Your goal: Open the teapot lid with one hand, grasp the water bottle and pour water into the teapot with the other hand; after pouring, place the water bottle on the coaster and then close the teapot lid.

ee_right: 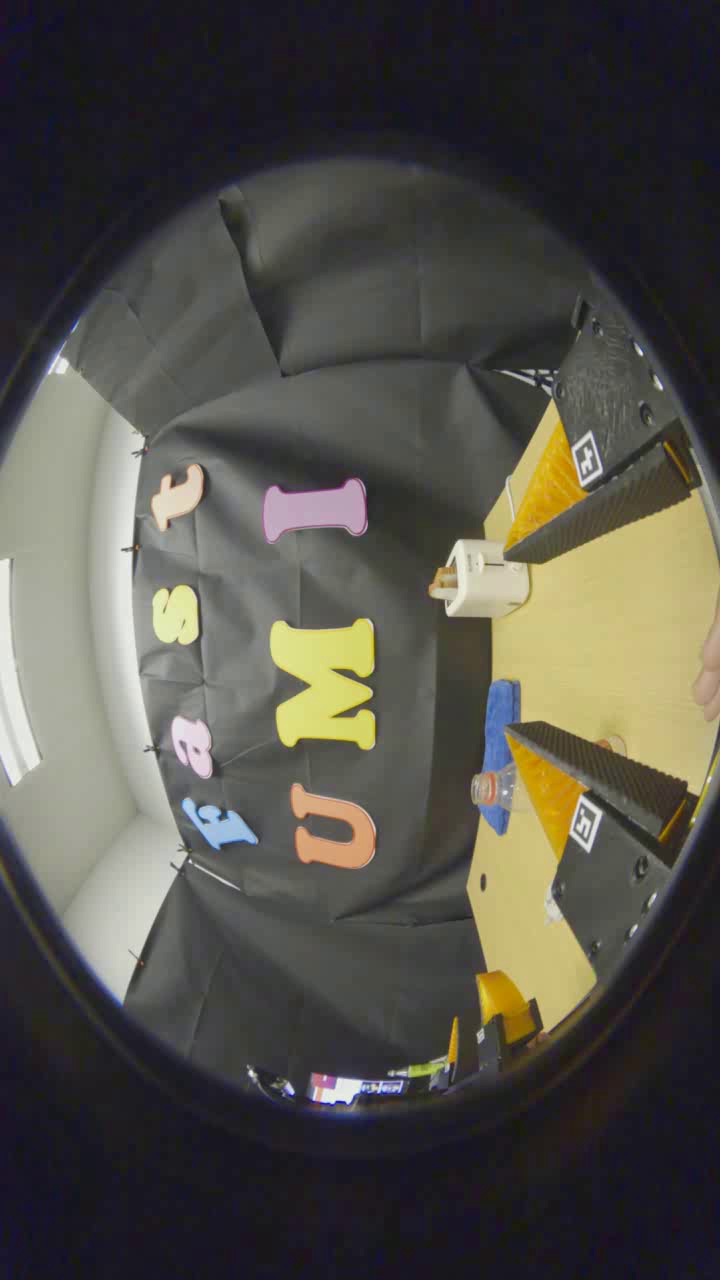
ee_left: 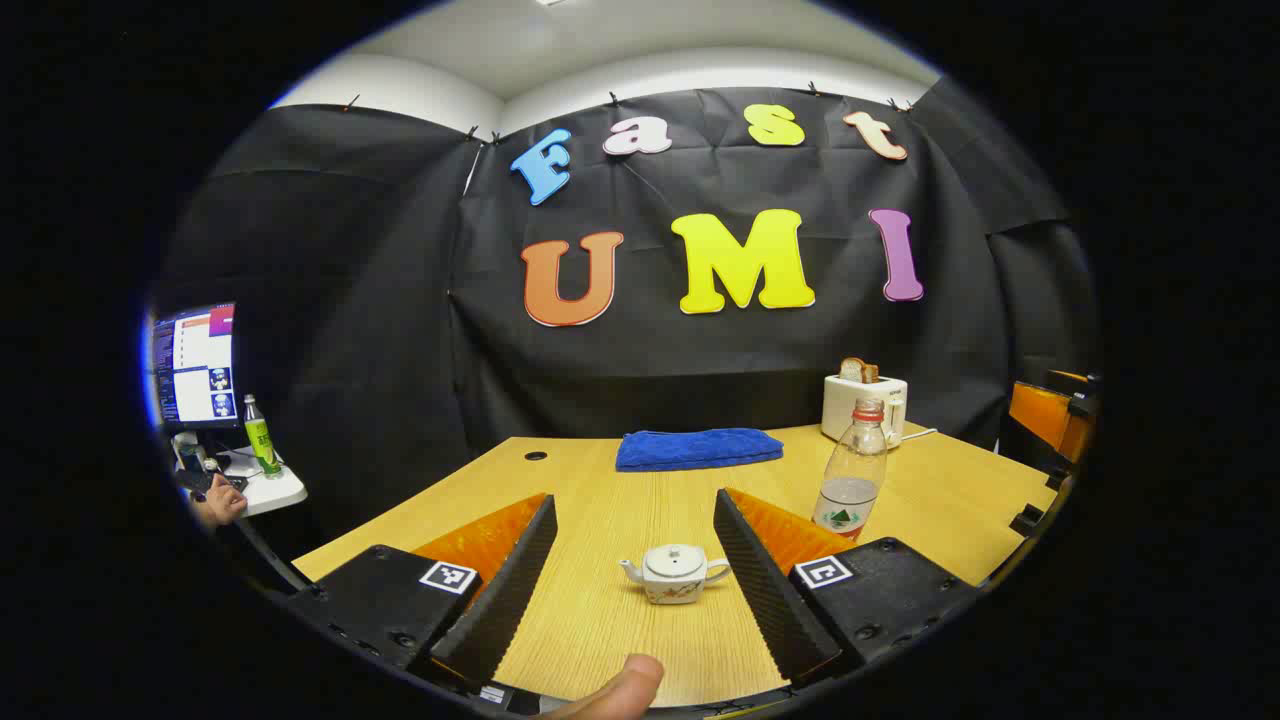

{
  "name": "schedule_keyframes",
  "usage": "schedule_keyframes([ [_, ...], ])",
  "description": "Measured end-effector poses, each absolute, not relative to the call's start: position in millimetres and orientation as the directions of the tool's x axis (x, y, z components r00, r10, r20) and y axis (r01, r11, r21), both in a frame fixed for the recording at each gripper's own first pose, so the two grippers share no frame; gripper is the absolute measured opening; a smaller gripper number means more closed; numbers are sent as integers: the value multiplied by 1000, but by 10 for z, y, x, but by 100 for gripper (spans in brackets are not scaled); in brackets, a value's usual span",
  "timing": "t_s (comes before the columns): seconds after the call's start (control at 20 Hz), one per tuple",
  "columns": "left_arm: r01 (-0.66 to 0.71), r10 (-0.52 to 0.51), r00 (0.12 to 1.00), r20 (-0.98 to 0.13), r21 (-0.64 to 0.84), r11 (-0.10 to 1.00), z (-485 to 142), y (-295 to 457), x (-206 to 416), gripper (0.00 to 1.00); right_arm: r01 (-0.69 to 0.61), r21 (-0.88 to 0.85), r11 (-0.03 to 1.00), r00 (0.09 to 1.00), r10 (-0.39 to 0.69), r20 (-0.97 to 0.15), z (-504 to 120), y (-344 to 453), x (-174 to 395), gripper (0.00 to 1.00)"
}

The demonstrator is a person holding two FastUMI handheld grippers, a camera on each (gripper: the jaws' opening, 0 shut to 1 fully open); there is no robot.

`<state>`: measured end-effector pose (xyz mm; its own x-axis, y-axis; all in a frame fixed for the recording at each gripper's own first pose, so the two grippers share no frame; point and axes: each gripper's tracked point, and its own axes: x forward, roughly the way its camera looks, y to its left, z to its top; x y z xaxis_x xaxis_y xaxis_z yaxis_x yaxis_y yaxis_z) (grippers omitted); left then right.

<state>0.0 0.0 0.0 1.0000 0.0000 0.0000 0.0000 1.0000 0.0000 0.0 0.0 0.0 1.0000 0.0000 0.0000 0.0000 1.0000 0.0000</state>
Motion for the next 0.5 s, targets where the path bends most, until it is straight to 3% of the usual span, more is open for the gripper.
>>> schedule_keyframes([
  [0.5,-10,10,999,-30,-16,1000,-115,9,95,100,12,0,1000,1000,-12,-25,-83,-97,40,95],
])
